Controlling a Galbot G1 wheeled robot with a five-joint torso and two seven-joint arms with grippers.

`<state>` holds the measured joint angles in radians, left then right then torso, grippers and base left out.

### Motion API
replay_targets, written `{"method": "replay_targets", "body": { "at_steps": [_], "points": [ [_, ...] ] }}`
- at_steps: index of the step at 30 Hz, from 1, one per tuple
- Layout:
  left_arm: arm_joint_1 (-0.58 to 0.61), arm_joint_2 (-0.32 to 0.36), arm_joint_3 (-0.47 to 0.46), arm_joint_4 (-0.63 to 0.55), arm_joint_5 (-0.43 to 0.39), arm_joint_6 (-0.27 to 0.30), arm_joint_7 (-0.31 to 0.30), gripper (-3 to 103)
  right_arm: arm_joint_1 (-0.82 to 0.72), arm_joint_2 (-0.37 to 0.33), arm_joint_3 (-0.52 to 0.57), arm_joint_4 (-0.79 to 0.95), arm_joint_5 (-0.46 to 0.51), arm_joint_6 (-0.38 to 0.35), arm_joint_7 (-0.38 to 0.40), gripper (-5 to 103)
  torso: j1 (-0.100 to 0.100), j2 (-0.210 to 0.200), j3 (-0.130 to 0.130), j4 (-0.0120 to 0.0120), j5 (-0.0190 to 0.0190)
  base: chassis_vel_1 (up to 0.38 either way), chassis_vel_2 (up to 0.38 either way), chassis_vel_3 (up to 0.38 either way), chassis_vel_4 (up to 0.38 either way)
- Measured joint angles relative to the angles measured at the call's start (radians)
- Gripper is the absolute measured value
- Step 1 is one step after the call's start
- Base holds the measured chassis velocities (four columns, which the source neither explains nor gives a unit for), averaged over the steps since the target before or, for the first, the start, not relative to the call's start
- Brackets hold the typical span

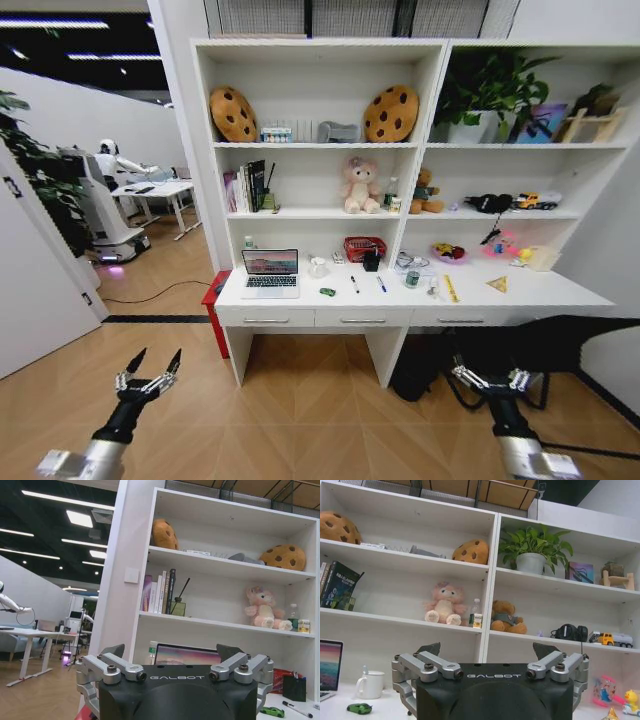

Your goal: Organize the objects on the table.

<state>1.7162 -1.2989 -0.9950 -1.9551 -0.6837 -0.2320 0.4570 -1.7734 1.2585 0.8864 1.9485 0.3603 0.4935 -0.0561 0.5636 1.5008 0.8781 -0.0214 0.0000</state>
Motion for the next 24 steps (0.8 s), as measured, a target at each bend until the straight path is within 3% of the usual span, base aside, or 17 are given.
{"method": "replay_targets", "body": {
  "at_steps": [14,24],
  "points": [
    [0.003,-0.020,0.016,-0.002,0.018,-0.005,0.022,100,-0.008,0.001,0.005,-0.011,0.037,-0.005,-0.002,100,0.000,0.000,0.000,0.0001,0.0000,-0.003,0.003,0.004,-0.002],
    [0.005,-0.012,0.012,-0.009,-0.004,-0.032,0.059,100,-0.002,0.002,0.002,-0.014,0.036,-0.004,-0.002,100,0.000,0.000,0.000,0.0000,0.0000,-0.156,0.121,0.156,-0.143]
  ]
}}
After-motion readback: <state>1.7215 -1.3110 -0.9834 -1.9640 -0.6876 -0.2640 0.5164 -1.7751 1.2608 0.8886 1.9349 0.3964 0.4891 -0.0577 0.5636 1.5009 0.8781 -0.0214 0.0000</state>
